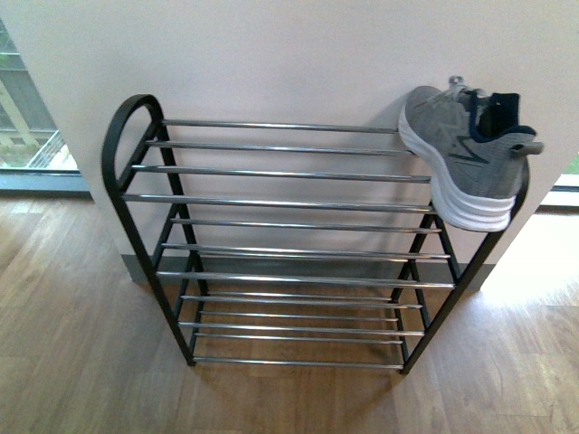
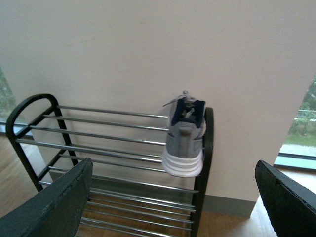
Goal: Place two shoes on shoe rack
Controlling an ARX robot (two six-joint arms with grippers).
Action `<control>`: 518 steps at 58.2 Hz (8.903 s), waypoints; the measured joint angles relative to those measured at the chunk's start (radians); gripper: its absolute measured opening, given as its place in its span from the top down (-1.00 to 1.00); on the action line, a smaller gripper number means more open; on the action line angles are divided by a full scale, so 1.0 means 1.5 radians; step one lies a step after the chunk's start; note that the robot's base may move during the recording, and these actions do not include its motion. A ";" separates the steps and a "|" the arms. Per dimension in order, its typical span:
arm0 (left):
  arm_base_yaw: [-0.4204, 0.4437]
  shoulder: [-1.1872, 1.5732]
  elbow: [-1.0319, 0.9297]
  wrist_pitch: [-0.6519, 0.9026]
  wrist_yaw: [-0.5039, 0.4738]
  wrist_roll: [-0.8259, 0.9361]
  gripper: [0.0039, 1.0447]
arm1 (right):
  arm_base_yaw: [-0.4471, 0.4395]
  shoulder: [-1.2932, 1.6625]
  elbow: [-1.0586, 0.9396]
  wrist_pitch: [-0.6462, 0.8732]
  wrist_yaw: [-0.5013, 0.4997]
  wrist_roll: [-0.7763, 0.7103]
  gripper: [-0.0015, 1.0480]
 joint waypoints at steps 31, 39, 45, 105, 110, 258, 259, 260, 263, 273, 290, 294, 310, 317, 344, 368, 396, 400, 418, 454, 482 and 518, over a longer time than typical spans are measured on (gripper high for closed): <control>0.142 0.151 0.070 -0.058 0.345 -0.326 0.97 | 0.001 -0.001 0.000 -0.001 0.004 0.000 -0.82; 0.144 0.362 0.161 0.007 0.423 -0.469 0.97 | 0.001 -0.001 0.000 -0.001 0.004 0.000 -0.82; 0.110 0.596 0.283 0.031 0.448 -0.503 0.97 | 0.001 -0.001 0.000 -0.001 0.004 0.000 -0.82; -0.056 1.296 1.062 -0.090 0.485 -0.420 0.97 | 0.002 -0.001 0.000 -0.001 0.003 0.000 -0.82; -0.056 1.296 1.062 -0.090 0.485 -0.420 0.97 | 0.002 -0.001 0.000 -0.001 0.003 0.000 -0.82; 0.170 0.444 0.004 0.641 0.557 -0.071 0.98 | 0.002 -0.001 0.000 -0.001 0.002 0.000 -0.82; 0.172 0.440 0.000 0.640 0.558 -0.071 0.98 | 0.002 -0.001 0.000 -0.001 0.002 0.000 -0.82; 0.175 0.432 -0.005 0.637 0.562 -0.071 0.98 | 0.002 -0.001 0.000 -0.001 0.002 0.000 -0.82; 0.183 0.411 -0.019 0.629 0.570 -0.071 0.98 | 0.002 -0.001 0.000 -0.001 0.002 0.000 -0.82; 0.204 0.344 -0.054 0.596 0.588 -0.071 0.98 | 0.002 -0.001 0.000 -0.001 0.003 0.000 -0.82; 0.268 0.235 -0.092 0.526 0.650 -0.071 0.98 | 0.002 -0.001 0.000 -0.001 0.002 0.000 -0.82; 0.268 0.229 -0.113 0.549 0.654 -0.071 0.98 | 0.002 -0.001 0.000 -0.001 0.002 0.000 -0.82; 0.268 0.040 -0.123 0.374 0.655 -0.071 0.98 | 0.002 -0.001 0.000 -0.001 0.002 0.000 -0.82; 0.268 0.006 -0.123 0.341 0.655 -0.071 0.98 | 0.002 -0.001 0.000 -0.001 0.002 0.000 -0.82; 0.268 -0.099 -0.123 0.238 0.655 -0.071 0.98 | 0.002 -0.001 0.000 -0.001 0.002 0.000 -0.82; 0.268 -0.227 -0.123 0.097 0.654 -0.071 0.98 | 0.002 0.000 0.000 -0.001 0.003 0.000 -0.82; 0.268 -0.228 -0.123 0.097 0.655 -0.071 -0.58 | 0.002 0.000 0.000 -0.001 0.002 0.000 -0.82; 0.268 -0.228 -0.123 0.097 0.655 -0.070 -0.86 | 0.002 0.000 0.000 -0.001 0.002 0.000 -0.82; 0.269 -0.228 -0.123 0.097 0.652 -0.071 -0.83 | 0.002 0.000 0.000 -0.002 0.000 0.000 -0.82; 0.269 -0.228 -0.123 0.097 0.655 -0.071 -0.83 | 0.002 -0.001 0.000 -0.002 0.004 0.000 -0.82; 0.269 -0.228 -0.123 0.097 0.654 -0.071 -0.83 | 0.002 -0.001 0.000 -0.002 0.001 0.000 -0.82; 0.269 -0.228 -0.123 0.097 0.655 -0.071 -0.83 | 0.002 -0.001 0.000 -0.002 0.003 0.000 -0.82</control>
